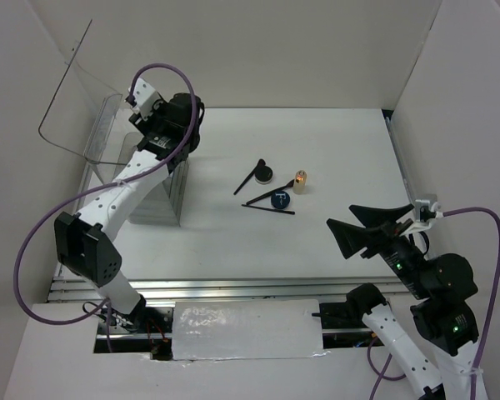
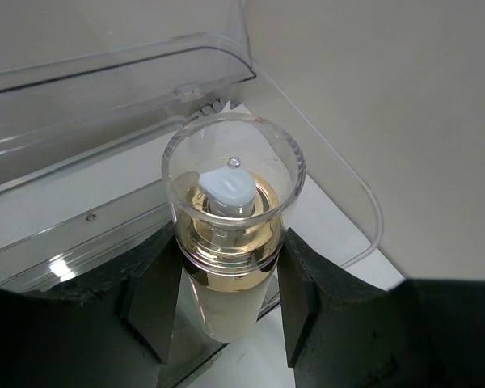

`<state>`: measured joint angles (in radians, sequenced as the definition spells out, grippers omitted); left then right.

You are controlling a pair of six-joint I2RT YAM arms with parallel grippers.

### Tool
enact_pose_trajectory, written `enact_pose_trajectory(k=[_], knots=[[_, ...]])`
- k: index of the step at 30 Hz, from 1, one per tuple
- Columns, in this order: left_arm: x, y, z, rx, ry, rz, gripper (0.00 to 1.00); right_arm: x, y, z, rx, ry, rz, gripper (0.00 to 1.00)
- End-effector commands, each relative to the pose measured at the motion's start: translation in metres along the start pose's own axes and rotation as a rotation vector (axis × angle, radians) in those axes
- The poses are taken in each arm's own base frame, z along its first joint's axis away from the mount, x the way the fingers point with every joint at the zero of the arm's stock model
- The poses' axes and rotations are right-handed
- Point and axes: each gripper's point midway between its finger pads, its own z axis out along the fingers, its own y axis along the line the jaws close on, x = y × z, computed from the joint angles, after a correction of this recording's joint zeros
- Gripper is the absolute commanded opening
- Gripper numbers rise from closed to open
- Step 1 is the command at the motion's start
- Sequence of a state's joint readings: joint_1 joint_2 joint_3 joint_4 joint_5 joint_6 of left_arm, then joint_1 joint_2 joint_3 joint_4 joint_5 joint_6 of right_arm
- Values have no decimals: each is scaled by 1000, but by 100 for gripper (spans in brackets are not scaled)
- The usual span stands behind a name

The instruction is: Organize the makeup

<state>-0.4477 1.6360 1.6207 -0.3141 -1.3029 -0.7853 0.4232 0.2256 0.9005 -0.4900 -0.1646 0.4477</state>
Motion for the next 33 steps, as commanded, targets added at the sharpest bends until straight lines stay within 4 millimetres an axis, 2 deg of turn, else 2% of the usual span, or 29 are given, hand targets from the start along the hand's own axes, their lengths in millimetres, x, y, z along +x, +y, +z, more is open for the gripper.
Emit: enact_pose_trajectory(k=[1,9,16,29,33], knots=[[-10,-3,8,-22,-59,-131,0,-11,11,-4,-57,-52,-23,100],[23,2,23,-45,-53,-84,0,-19,21,-9,-92,-59,-29,100],[51,12,34,-86,-25,-35,0,-20,22,-11,-95,-71,-30,100],[78,25,41,-129,-21,20,0,-17,19,-12,-91,-77,-34,100],[79,25,42,-128,-25,37,0,-18,21,-12,-95,-76,-34,100]])
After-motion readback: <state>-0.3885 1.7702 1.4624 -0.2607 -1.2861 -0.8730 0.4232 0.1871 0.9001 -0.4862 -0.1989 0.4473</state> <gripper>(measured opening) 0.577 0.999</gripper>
